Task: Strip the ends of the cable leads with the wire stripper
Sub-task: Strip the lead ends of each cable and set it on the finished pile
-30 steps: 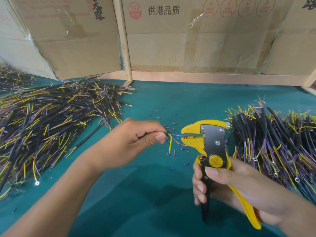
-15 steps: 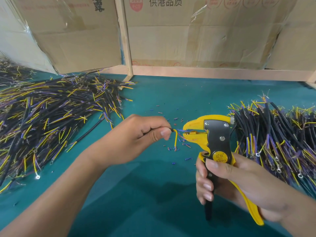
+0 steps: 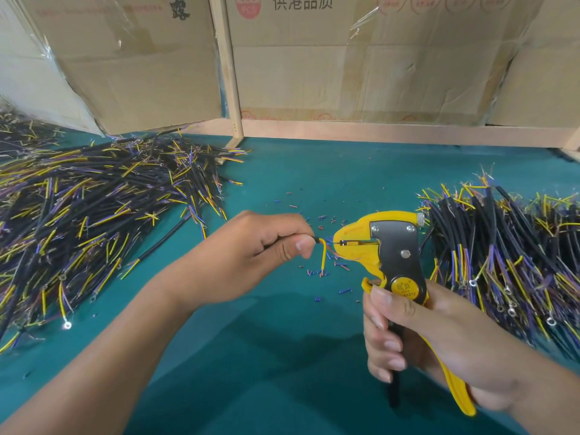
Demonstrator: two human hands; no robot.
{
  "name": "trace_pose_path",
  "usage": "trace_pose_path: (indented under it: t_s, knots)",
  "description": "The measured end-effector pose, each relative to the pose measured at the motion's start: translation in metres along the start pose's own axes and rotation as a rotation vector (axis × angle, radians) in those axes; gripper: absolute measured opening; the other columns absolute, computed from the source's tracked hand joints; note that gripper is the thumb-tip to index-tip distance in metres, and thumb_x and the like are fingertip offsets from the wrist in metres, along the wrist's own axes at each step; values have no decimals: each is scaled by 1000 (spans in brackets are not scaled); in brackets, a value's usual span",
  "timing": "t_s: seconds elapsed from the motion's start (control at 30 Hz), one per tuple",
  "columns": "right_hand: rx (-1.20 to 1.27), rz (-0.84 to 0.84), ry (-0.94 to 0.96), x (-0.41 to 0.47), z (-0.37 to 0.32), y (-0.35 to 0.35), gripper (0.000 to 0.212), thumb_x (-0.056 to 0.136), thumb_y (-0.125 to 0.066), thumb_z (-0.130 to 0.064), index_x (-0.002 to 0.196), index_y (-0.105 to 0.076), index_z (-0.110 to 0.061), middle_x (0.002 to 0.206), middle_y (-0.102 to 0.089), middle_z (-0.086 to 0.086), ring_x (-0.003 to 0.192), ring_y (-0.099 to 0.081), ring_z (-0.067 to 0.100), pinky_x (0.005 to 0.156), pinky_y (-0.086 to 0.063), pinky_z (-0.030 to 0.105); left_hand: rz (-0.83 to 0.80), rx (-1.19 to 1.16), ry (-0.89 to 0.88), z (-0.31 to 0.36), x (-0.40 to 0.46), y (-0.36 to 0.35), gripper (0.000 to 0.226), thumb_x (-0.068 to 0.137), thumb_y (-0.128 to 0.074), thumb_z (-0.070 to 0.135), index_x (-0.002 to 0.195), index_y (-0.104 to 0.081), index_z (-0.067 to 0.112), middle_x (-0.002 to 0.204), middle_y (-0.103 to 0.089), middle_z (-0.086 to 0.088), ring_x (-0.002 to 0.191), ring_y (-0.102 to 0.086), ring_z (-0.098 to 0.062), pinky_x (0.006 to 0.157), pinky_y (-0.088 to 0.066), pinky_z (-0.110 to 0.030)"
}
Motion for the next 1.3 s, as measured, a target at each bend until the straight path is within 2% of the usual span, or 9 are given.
trace_pose_path:
  t_s: [0.2,0.37,0.5,0.63,0.7,0.8,0.93,1.07,1.3]
  knots:
    - [16,48,-11,-1,-2,0,44,85,-73,-42,70,-48,-8,61,-32,10,52,-34,24,53,-42,37,22,91,-48,7,1,-4,28,105,-42,35,100,-62,15,67,-44,7,59,-36,-10,56,-31,-15]
    - [9,60,-41,-2,3,-5,45,83,-74,-42,69,-47,-8,60,-31,9,50,-32,23,51,-40,36,16,108,-143,20,2,-9,26,105,-43,28,101,-63,14,78,-46,21,70,-43,2,67,-33,-9]
    - [-6,111,-58,-3,2,-3,51,79,-75,-46,66,-43,-9,58,-28,7,44,-28,20,46,-35,30,36,102,-109,13,2,-7,31,103,-46,30,101,-69,9,77,-58,5,68,-48,-10,63,-37,-14]
    - [-26,170,-62,-6,-1,-2,54,76,-74,-50,63,-40,-11,53,-27,3,39,-24,16,42,-31,23,44,104,-108,13,2,-7,31,102,-49,30,96,-70,8,72,-53,17,64,-45,-1,62,-32,-8]
    - [-18,183,-64,-6,-1,-2,54,75,-75,-50,63,-39,-11,52,-26,2,38,-22,15,41,-30,22,46,110,-119,12,2,-6,33,103,-48,32,94,-70,9,71,-53,14,63,-44,-3,61,-33,-9]
    - [-44,183,-68,-7,-3,-3,55,73,-76,-51,63,-38,-11,52,-26,2,38,-22,15,41,-29,21,26,96,-123,10,1,-2,33,103,-47,34,91,-69,12,69,-52,6,61,-41,-7,58,-33,-11]
    - [-106,176,-77,-8,-6,-2,59,71,-77,-53,65,-37,-10,54,-26,4,39,-23,16,42,-29,22,-28,48,-106,7,0,-1,27,102,-49,31,88,-66,18,67,-47,17,59,-38,-1,58,-30,-7]
    - [-146,166,-75,-10,-7,-2,59,72,-76,-54,65,-37,-10,55,-27,4,41,-23,16,42,-29,23,-84,-16,-58,2,-1,-3,30,101,-43,48,86,-61,29,63,-42,6,56,-33,-12,53,-29,-15]
    - [-205,172,-57,-11,-11,-2,60,71,-75,-53,62,-35,-9,55,-27,6,41,-24,18,42,-30,25,-137,-80,-9,-3,-4,-3,41,98,-40,59,87,-62,27,64,-42,0,57,-33,-13,53,-30,-18]
Point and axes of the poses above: each hand's wrist, its own x-axis towards the middle knuckle, its own y-axis out of the back of the hand, z = x × y, the point moved 8 cm from there along x, towards the middle knuckle
